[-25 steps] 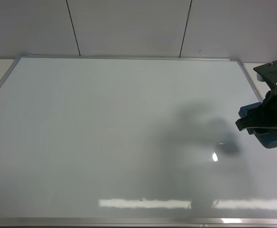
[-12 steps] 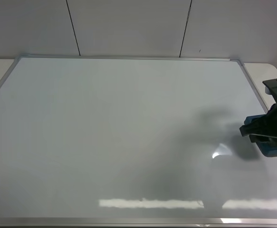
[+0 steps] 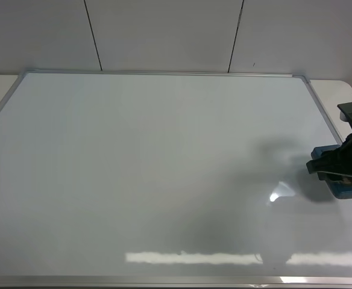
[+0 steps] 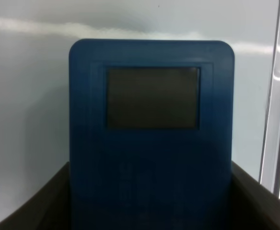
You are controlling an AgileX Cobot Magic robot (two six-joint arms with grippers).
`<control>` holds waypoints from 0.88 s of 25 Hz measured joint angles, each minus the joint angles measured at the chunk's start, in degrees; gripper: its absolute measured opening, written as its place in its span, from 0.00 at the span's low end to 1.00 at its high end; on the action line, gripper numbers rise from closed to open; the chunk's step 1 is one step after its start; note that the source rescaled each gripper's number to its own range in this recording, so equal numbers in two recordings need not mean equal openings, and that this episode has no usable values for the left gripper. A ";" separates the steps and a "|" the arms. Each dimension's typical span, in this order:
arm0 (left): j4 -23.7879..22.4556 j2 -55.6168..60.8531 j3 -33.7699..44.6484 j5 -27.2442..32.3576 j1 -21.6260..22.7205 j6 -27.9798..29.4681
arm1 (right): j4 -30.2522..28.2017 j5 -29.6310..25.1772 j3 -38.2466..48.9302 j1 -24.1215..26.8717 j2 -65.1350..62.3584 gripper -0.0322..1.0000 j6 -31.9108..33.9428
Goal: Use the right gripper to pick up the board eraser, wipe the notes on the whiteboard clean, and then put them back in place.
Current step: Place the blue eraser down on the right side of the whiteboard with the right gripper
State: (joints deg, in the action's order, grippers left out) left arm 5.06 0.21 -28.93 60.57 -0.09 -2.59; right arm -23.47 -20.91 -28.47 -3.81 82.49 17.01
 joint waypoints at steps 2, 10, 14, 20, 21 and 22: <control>0.00 0.00 0.00 0.00 0.00 0.00 | 0.00 -0.05 0.00 0.00 0.00 0.04 0.05; 0.00 0.00 0.00 0.00 0.00 0.00 | 0.16 -0.88 0.00 0.00 0.00 0.04 0.09; 0.00 0.00 0.00 0.00 0.00 0.00 | 0.16 -1.17 0.00 0.00 0.00 0.04 0.09; 0.00 0.00 0.00 0.00 0.00 0.00 | -0.91 -0.64 0.00 0.00 0.00 0.44 0.09; 0.00 0.00 0.00 0.00 0.00 0.00 | -1.08 -0.24 0.00 0.00 0.00 0.59 0.09; 0.00 0.00 0.00 0.00 0.00 0.00 | -1.13 -0.03 0.00 0.00 0.00 0.71 0.09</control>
State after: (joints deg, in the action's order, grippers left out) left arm 5.06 0.21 -28.93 60.57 -0.09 -2.59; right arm -24.59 -20.93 -28.47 -3.81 82.49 17.10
